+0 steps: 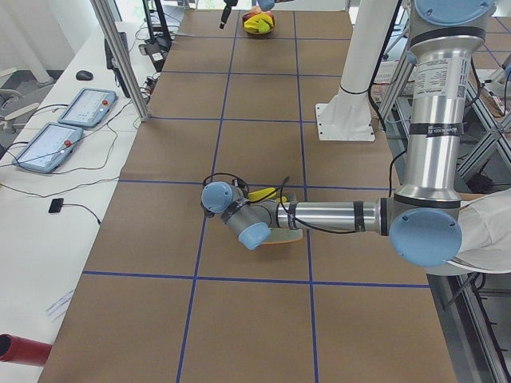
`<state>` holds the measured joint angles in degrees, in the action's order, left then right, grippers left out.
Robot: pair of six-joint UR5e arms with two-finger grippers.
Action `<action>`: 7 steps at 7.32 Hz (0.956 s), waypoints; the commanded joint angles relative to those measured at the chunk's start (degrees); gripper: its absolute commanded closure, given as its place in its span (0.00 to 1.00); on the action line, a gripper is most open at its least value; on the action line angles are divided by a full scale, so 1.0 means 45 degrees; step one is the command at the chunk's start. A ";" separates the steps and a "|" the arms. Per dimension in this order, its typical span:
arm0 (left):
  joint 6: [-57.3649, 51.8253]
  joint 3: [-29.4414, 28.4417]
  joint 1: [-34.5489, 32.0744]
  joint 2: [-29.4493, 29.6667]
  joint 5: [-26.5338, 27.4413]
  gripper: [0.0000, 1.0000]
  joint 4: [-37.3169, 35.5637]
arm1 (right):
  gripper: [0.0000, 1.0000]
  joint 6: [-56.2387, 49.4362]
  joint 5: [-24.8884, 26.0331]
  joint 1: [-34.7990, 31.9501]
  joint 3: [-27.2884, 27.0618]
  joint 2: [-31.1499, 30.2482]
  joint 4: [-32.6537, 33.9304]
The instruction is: Transfer all bananas from basket to plate
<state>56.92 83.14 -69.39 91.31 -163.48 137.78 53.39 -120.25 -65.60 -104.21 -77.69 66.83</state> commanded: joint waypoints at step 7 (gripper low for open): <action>-0.1066 -0.0467 0.0380 -0.0154 0.0234 0.40 -0.0011 | 0.00 0.0245 -0.0345 0.0007 -0.0085 0.0234 0.0267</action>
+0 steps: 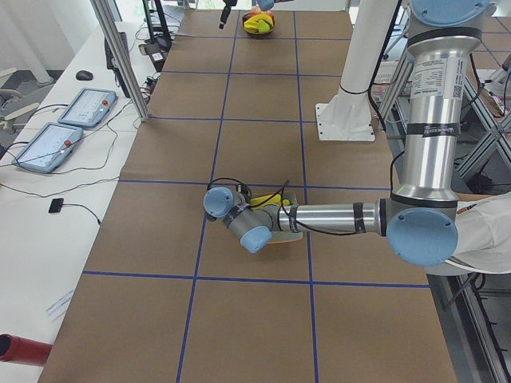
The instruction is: Transfer all bananas from basket to plate
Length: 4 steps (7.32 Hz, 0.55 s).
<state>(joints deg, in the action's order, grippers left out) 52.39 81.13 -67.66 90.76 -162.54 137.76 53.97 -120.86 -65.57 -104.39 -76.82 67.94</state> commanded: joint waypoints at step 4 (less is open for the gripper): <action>0.0038 0.0076 -0.0004 0.0006 0.0709 0.28 0.0070 | 0.00 0.0389 -0.0309 0.0000 -0.0200 0.0040 0.0020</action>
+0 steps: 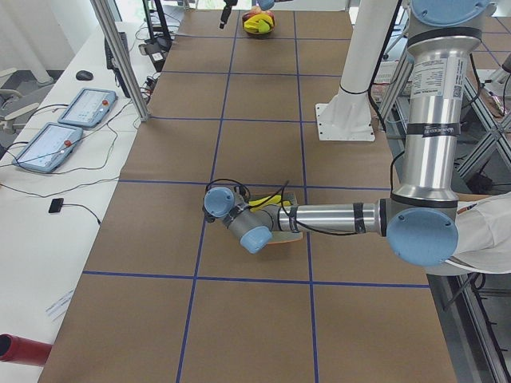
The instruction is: Transfer all bananas from basket to plate
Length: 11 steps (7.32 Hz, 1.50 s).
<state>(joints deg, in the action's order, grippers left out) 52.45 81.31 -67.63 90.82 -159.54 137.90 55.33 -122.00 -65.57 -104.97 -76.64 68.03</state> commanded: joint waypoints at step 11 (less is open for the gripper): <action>-0.1800 0.1696 -0.1905 -0.0005 0.6814 0.12 -0.0174 | 0.00 -0.3881 -0.0135 -0.1675 0.0414 -0.2062 -0.0019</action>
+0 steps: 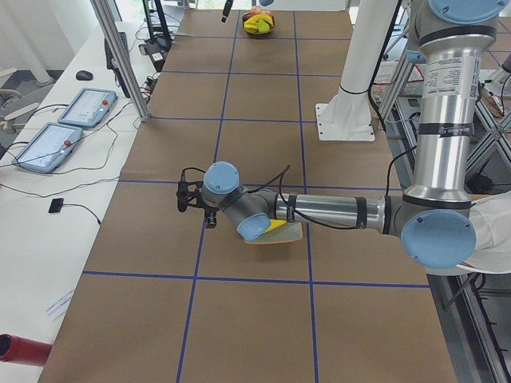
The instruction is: Transfer all bananas from basket to plate
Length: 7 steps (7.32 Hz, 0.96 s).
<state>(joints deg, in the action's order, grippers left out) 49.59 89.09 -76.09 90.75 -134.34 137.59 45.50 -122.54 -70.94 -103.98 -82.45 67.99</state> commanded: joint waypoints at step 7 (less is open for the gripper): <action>-0.4437 0.0221 -0.0065 0.0264 0.1845 0.01 -0.2450 | 0.00 -0.8873 -0.2648 -0.4466 0.3591 -0.4469 -0.0285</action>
<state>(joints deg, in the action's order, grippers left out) 29.55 89.68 -76.35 91.95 -126.07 126.61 10.49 -132.98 -88.91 -89.96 -100.81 66.81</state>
